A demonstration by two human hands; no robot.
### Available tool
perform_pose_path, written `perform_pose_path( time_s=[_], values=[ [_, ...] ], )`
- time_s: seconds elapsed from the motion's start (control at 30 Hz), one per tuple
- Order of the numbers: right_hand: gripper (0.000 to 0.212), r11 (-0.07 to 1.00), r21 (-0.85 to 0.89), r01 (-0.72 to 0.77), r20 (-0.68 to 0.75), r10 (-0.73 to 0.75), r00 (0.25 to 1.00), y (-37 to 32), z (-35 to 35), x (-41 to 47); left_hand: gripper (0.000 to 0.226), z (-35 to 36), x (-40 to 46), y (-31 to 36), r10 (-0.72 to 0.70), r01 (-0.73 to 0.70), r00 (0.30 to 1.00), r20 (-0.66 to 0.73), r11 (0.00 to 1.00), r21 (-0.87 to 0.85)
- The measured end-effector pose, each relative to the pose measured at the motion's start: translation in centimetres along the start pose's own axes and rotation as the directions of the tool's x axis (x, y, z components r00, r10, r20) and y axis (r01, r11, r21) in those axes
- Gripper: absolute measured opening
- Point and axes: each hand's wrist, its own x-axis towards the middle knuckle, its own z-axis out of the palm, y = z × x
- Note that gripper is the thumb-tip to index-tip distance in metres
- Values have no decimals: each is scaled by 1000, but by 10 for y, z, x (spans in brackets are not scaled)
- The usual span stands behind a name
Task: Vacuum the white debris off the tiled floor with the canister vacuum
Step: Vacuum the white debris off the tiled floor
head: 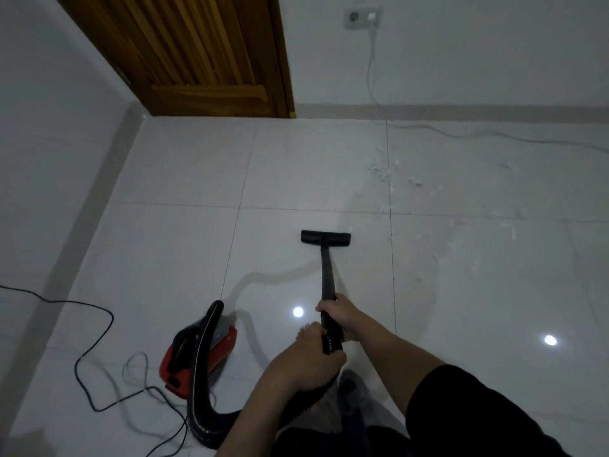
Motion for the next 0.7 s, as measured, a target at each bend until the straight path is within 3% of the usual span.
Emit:
perform_pose_path(
  time_s=[0.13,0.4,0.7],
  values=[
    [17,1000,5,11,15,-11,1000,39,-4,-26,44,44,-20,-10,12,-13,1000,-10,1000,-24],
    [43,1000,-20,9,-2,-9,1000,103,14,-47,36,94,-56,-42,-8,9,999,-31,1000,12],
    [45,1000,-12,-22,6,22,1000,154,45,-82,38,134,-97,-89,1,-5,1000,-29,989,-150]
  ],
)
